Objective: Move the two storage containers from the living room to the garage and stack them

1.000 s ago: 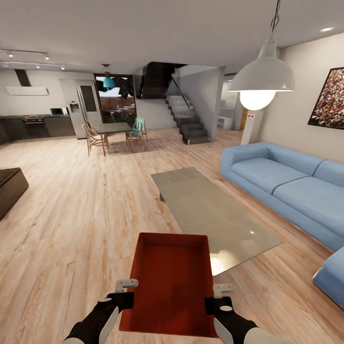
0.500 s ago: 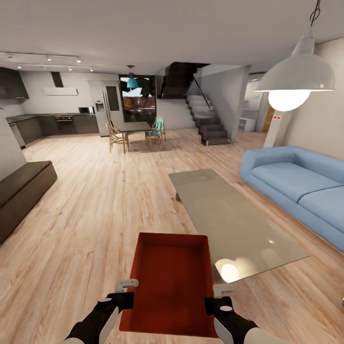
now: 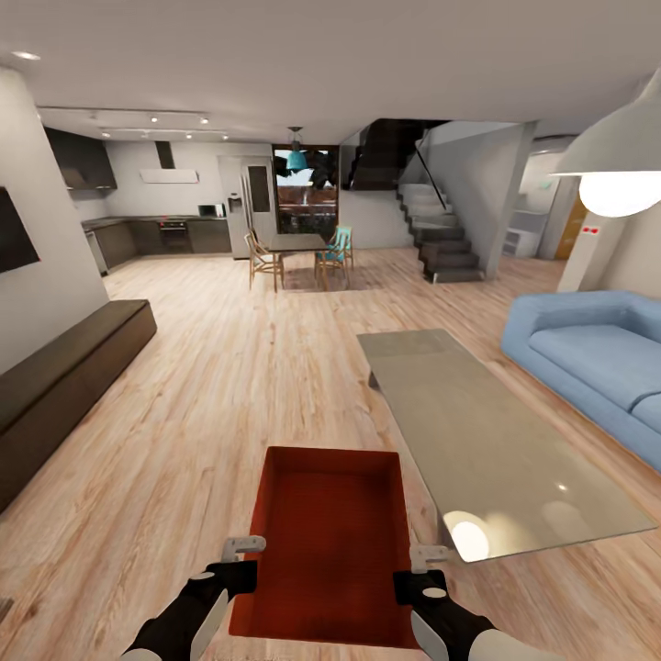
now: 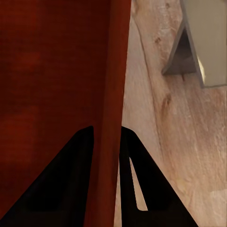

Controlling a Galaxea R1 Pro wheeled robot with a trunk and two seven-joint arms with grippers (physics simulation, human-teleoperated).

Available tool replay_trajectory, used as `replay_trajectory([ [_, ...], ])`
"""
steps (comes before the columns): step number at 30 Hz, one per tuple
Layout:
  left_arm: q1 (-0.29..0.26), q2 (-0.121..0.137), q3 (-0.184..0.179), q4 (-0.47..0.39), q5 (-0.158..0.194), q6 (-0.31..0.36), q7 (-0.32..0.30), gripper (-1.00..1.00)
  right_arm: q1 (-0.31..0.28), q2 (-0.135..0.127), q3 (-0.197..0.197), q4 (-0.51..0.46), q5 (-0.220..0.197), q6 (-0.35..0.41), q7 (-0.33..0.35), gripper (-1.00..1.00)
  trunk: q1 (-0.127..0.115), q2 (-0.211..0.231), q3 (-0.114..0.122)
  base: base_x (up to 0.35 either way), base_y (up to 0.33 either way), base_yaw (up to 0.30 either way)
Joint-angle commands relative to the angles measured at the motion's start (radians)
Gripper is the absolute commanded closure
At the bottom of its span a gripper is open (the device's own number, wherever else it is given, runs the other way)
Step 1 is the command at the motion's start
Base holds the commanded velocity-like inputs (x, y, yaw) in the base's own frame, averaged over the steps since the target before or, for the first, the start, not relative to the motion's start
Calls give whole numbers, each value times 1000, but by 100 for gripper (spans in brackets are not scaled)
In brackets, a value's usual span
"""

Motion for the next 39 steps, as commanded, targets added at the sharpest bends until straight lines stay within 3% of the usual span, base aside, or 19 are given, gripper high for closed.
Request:
replay_trajectory([
  [1, -1, 1, -9, -4, -9, -7, 11, 100, -1, 0, 16, 26, -26, -4, -6, 100, 1, -2, -2, 0, 0, 268],
  [11, -1, 1, -9, -7, -9, -7, 10, 100, -1, 0, 16, 26, -26, -4, -6, 100, 1, -2, -2, 0, 0, 267],
  [20, -1, 1, -9, -2, -9, -7, 11, 100, -1, -1, 16, 26, -26, -2, -4, 100, 1, -2, -2, 23, 0, 44],
  [39, -1, 1, -9, 1, -10, -7, 10, 100, -1, -1, 16, 26, -26, -2, -3, 100, 1, -2, -2, 308, 0, 0],
])
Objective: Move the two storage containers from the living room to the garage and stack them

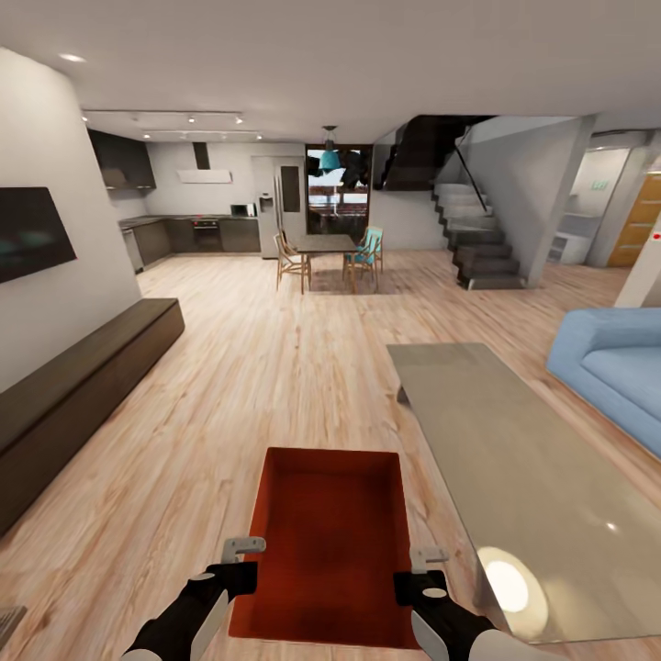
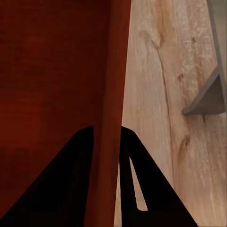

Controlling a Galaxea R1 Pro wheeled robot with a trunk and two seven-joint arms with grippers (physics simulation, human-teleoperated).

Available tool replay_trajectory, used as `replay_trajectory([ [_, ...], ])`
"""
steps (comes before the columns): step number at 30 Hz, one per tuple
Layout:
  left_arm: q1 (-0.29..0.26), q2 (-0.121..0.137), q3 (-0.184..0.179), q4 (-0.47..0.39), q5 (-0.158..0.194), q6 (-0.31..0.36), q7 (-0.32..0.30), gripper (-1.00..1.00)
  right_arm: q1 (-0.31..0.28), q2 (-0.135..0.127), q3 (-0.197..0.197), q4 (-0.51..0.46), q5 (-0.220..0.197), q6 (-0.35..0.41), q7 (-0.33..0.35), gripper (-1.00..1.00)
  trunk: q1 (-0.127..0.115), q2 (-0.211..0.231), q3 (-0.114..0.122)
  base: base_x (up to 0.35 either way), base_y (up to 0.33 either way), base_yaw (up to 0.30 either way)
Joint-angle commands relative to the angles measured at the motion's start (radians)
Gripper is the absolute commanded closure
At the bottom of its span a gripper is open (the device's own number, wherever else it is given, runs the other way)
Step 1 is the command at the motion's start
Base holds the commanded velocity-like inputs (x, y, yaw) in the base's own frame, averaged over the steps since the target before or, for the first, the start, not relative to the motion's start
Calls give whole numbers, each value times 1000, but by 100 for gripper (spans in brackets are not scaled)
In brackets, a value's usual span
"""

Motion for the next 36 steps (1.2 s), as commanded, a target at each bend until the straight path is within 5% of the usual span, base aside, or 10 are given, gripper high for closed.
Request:
replay_trajectory([
  [1, 0, 1, -10, -5, -11, -5, 11, 100, -1, -1, 15, 26, -26, -5, -5, 100, 1, -2, -2, 322, 0, 0],
  [36, 0, 1, -10, -5, -11, -5, 11, 100, -1, 1, 15, 26, -26, -6, -6, 100, 1, -2, -2, 322, 0, 0],
])
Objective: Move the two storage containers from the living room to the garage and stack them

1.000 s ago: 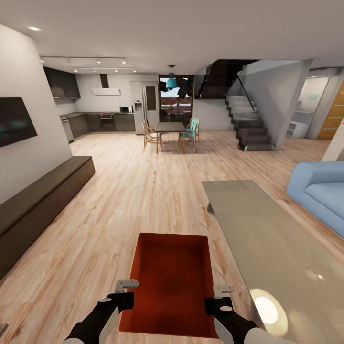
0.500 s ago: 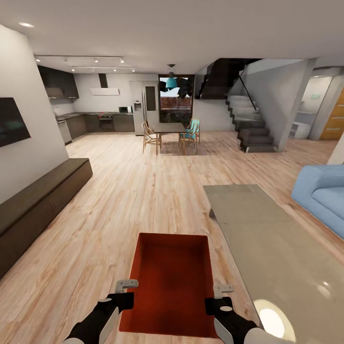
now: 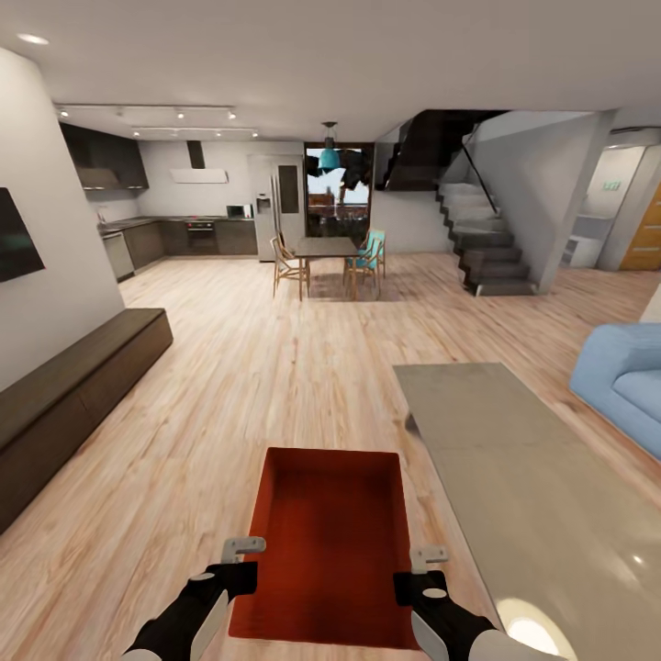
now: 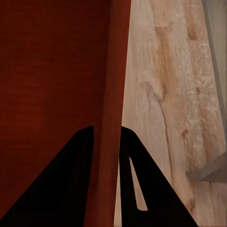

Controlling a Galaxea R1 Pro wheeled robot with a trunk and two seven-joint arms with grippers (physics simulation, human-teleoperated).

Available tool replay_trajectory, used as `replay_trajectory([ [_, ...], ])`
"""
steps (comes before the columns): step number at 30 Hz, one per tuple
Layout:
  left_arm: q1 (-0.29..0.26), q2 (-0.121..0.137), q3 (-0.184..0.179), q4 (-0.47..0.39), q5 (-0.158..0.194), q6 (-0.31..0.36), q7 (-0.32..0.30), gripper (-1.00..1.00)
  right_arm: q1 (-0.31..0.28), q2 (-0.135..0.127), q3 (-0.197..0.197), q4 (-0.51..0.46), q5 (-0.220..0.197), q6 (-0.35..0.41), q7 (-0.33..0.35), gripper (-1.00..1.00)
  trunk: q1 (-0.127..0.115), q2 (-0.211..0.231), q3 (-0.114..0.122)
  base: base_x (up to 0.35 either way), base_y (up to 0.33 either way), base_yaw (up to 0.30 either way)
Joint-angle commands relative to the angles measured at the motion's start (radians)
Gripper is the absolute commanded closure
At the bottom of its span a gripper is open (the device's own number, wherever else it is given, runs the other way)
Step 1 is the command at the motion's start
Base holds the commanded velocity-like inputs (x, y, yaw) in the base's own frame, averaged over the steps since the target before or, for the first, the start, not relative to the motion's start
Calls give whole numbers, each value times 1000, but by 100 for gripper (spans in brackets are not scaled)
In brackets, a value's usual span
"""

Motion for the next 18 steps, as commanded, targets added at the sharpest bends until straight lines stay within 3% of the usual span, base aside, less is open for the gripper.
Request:
replay_trajectory([
  [1, 0, 1, -10, -5, -10, -6, 11, 100, -1, 0, 15, 24, -26, -4, -5, 100, 1, -2, -2, 322, 0, 0],
  [18, 0, 1, -10, -5, -10, -6, 11, 100, -1, 0, 15, 24, -25, -6, -7, 100, 1, -2, -2, 322, 0, 0],
])
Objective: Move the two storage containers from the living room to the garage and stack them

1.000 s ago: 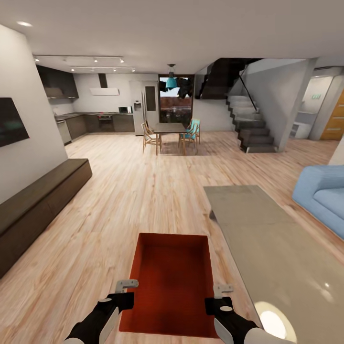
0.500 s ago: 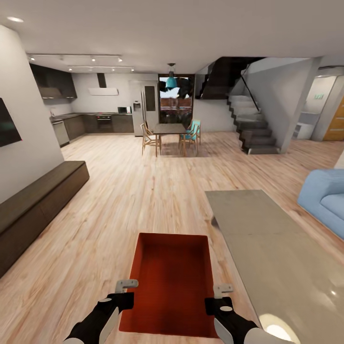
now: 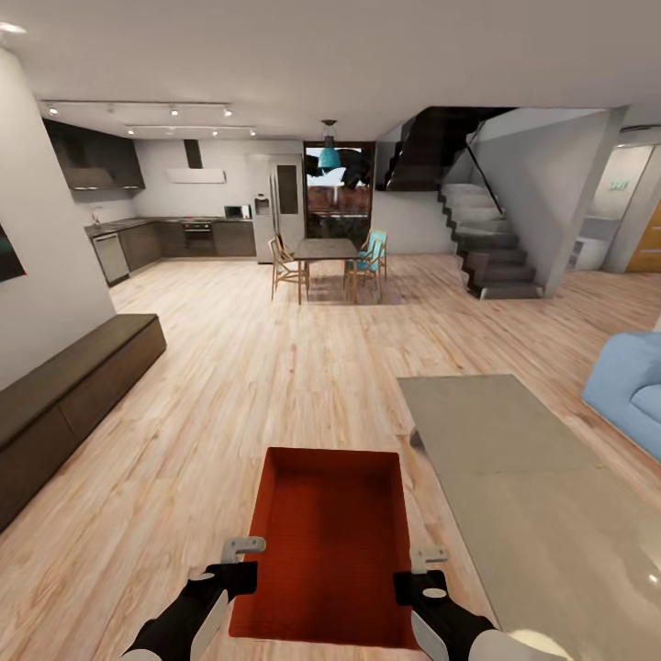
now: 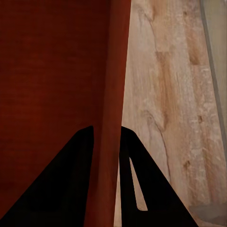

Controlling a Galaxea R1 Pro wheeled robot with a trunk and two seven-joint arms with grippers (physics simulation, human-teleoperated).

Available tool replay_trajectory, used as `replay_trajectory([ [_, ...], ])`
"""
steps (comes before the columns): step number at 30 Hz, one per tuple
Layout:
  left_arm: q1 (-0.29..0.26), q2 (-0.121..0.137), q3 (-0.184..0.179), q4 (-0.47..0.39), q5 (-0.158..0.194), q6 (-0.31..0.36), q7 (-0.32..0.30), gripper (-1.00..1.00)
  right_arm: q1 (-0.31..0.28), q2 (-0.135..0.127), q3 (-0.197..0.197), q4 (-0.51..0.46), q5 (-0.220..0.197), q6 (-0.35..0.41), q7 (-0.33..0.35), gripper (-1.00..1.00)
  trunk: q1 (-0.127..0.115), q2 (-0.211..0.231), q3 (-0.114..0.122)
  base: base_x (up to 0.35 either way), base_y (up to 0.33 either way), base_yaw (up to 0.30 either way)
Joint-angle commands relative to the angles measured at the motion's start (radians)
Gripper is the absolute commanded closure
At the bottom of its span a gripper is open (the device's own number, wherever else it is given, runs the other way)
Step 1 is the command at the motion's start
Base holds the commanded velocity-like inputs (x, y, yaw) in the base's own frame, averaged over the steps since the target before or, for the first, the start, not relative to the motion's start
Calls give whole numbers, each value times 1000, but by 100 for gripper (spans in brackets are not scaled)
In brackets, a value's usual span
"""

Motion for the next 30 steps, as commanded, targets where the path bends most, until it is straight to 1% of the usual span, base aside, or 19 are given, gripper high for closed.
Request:
replay_trajectory([
  [1, -1, 1, -10, -5, -10, -4, 11, 100, -1, 0, 15, 25, -26, -5, -5, 100, 1, -2, -2, 322, 0, 0],
  [30, -1, 1, -10, -5, -10, -2, 11, 100, -1, 0, 15, 25, -26, -5, -5, 100, 1, -2, -2, 322, 0, 0],
])
